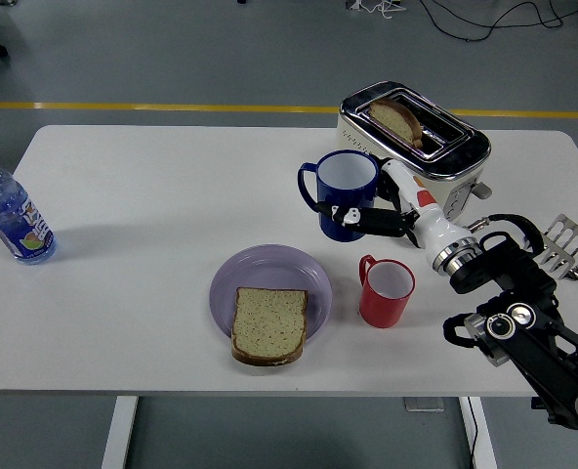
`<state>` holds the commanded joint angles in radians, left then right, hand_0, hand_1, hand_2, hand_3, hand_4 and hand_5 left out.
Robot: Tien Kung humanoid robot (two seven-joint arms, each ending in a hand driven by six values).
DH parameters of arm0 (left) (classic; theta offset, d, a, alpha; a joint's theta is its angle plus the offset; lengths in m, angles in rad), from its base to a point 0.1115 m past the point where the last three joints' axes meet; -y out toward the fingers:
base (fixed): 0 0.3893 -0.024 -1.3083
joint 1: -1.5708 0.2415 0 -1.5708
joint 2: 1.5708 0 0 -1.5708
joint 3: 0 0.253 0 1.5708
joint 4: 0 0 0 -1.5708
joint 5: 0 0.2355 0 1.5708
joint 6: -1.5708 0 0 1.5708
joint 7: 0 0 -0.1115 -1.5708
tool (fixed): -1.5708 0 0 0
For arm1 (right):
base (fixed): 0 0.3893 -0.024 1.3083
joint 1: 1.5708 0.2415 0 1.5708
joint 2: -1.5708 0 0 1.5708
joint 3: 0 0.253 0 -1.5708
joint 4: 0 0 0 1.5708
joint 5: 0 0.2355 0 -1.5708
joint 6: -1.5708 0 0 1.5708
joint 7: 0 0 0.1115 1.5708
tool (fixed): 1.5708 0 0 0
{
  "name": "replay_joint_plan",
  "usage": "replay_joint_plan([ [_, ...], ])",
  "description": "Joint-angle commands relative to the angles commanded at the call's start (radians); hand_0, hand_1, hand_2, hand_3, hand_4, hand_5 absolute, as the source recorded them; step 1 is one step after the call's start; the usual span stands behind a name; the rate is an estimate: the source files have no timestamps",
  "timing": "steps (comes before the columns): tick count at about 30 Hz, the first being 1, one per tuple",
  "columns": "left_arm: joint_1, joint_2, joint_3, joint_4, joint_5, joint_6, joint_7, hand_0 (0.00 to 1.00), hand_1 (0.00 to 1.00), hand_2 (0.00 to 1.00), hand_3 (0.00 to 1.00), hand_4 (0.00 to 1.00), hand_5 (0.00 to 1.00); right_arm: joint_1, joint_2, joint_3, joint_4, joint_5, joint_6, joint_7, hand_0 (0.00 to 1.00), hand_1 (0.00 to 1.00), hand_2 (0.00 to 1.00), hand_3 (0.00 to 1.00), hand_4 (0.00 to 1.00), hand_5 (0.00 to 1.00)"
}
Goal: Pick up the cup,pour liquid into bread,place the cup on the desk
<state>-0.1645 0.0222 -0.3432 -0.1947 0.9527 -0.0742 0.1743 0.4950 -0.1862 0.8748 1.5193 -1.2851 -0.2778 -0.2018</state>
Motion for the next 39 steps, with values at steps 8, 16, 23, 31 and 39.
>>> replay_joint_plan([
  [8, 0.002, -0.001, -0.002, 0.0, -0.005, -0.001, 0.001, 0.67, 0.738, 0.74, 0.635, 0.399, 0.998, 0.083, 0.042, -0.066, -0.104, -0.065, -0.004, 0.008, 0.318, 0.298, 0.489, 0.547, 0.726, 0.002],
  [16, 0.001, -0.001, -0.002, 0.0, -0.005, -0.002, 0.0, 0.669, 0.737, 0.74, 0.635, 0.398, 0.998, 0.15, 0.047, -0.14, -0.177, -0.203, -0.02, 0.026, 0.327, 0.301, 0.487, 0.549, 0.721, 0.002],
  [23, 0.0, -0.002, -0.003, 0.001, -0.005, -0.002, -0.001, 0.67, 0.738, 0.739, 0.635, 0.398, 0.998, 0.184, 0.029, -0.214, -0.194, -0.285, -0.03, 0.042, 0.332, 0.304, 0.486, 0.549, 0.717, 0.006],
  [31, 0.001, -0.002, 0.001, 0.001, -0.007, -0.003, -0.001, 0.67, 0.738, 0.74, 0.635, 0.399, 0.998, 0.239, 0.019, -0.289, -0.207, -0.394, -0.027, 0.054, 0.353, 0.321, 0.49, 0.55, 0.709, 0.015],
  [39, 0.002, -0.002, 0.002, 0.001, -0.01, -0.003, -0.002, 0.67, 0.738, 0.74, 0.634, 0.399, 0.998, 0.286, 0.021, -0.336, -0.236, -0.55, -0.023, 0.06, 0.364, 0.333, 0.493, 0.551, 0.704, 0.018],
])
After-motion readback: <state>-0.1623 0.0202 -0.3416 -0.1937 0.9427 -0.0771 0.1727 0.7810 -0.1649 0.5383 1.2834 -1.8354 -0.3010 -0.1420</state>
